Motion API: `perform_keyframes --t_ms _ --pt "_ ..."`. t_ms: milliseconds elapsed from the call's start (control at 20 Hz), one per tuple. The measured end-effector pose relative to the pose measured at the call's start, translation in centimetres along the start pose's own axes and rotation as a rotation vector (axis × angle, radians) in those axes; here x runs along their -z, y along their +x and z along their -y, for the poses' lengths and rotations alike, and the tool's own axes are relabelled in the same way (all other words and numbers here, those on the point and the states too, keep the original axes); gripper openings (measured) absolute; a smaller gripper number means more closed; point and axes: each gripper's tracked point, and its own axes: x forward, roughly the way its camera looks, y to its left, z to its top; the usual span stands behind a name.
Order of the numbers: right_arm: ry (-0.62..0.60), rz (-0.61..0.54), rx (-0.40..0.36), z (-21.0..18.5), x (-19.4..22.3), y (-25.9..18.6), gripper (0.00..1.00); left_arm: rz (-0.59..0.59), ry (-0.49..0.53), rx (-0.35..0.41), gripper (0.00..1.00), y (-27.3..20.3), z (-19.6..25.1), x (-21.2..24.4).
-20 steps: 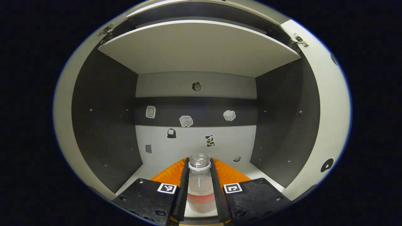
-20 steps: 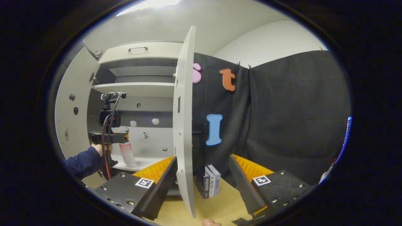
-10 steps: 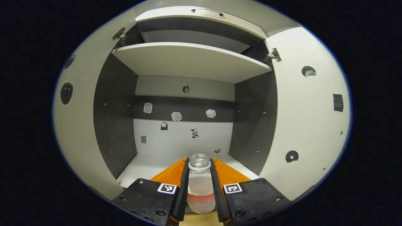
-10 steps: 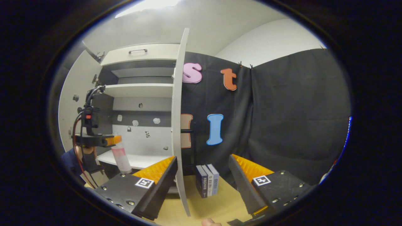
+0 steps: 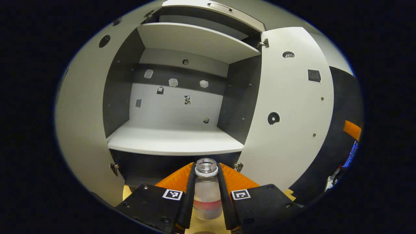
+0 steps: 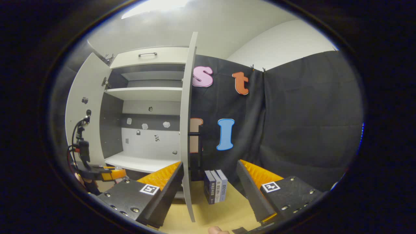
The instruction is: Grasp the bottle in the cabinet with the left hand and place it on the coaster, then close the right door with the right hand and the left door with the left hand.
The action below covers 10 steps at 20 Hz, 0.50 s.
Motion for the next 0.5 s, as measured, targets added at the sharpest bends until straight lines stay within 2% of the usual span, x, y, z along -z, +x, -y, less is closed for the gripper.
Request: perform_keyframes --t_ms 150,300,350,500 --pt "-0.018 0.003 -0.013 0.0 -0.1 0.0 0.99 -0.008 -0.023 0.003 0.41 -1.6 -0.4 3.8" --pt "-0.028 0.010 -0.028 -0.3 -0.4 0.2 0.99 -0.036 -0.095 0.017 0.41 -2.8 -0.4 7.7" --pt "-0.031 0.013 -0.034 -0.3 -0.6 0.2 0.99 -0.041 -0.112 0.016 0.38 -3.1 -0.5 8.9" --pt "-0.044 0.021 -0.049 -0.4 -0.9 0.2 0.99 -0.056 -0.102 -0.018 0.42 -4.1 -1.4 12.1"
